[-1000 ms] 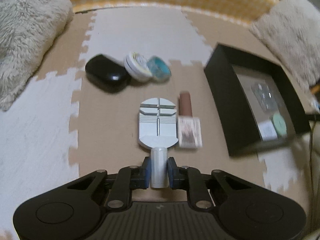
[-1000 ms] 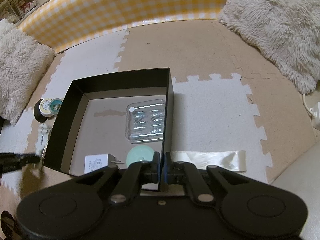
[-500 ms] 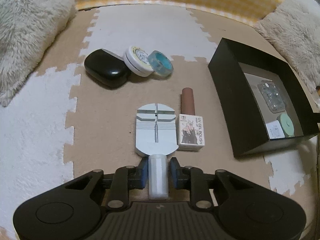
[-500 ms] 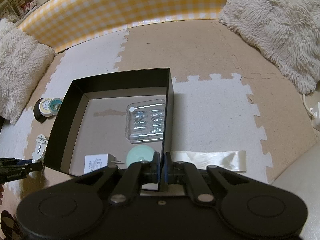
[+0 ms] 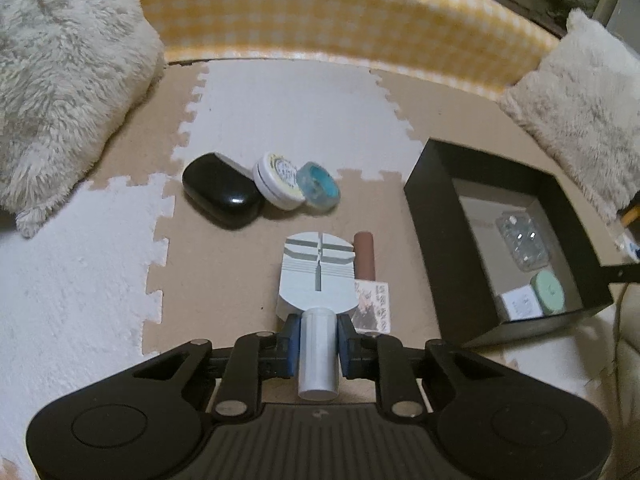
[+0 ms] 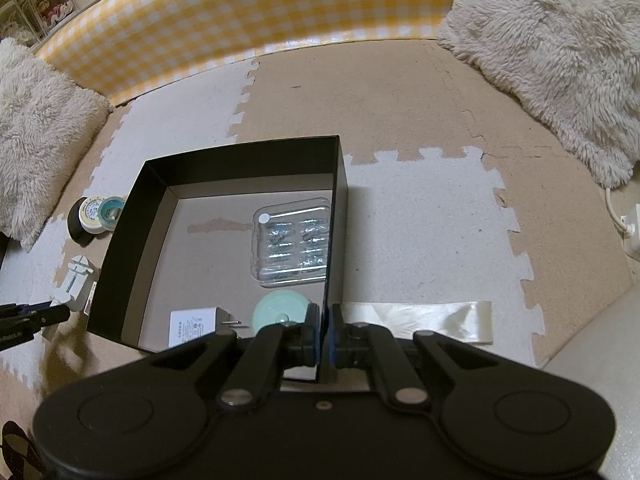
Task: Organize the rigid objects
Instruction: 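Carry the watch tool into the black box and open the left gripper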
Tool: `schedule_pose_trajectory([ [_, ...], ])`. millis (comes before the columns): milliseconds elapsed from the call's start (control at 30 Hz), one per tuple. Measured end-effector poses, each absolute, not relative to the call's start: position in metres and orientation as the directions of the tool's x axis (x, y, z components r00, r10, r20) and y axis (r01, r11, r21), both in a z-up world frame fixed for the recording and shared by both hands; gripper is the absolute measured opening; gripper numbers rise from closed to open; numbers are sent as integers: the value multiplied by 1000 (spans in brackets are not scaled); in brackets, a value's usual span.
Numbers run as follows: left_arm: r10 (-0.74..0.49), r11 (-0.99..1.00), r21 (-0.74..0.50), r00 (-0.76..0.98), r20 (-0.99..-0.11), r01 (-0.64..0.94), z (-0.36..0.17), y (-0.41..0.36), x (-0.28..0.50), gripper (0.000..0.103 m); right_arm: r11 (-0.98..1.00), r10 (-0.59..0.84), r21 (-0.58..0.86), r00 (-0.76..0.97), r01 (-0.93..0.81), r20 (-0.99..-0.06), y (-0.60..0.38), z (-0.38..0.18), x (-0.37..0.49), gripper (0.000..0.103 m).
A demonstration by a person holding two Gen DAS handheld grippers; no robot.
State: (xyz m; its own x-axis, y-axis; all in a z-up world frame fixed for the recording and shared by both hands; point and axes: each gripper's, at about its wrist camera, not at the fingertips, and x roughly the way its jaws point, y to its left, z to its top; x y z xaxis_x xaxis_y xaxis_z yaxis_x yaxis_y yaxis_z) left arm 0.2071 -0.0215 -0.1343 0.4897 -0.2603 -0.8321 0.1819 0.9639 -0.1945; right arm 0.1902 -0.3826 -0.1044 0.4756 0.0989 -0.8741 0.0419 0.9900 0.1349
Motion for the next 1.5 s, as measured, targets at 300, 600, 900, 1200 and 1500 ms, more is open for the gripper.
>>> schedule_pose_trajectory([
  [300, -375, 927, -285, 565, -735, 243, -92, -39, 200, 21, 990, 99, 135, 475, 42, -874, -383, -104, 190, 5],
  [600, -473, 879, -343, 528, -705, 330, -90, -95, 198, 21, 990, 97, 131, 475, 41, -875, -383, -105, 190, 5],
  [900, -458, 889, -355, 538, -708, 289, -109, -119, 209, 21, 991, 96, 131, 475, 40, -875, -383, -105, 190, 5],
  [1200, -440, 895, -315, 507, -741, 316, -120, -123, 198, 30, 991, 95, 129, 473, 39, -876, -382, -105, 190, 5],
  [1500, -446, 883, -287, 478, -757, 370, -113, -127, 189, 32, 991, 94, 127, 473, 38, -876, -382, -105, 190, 5],
])
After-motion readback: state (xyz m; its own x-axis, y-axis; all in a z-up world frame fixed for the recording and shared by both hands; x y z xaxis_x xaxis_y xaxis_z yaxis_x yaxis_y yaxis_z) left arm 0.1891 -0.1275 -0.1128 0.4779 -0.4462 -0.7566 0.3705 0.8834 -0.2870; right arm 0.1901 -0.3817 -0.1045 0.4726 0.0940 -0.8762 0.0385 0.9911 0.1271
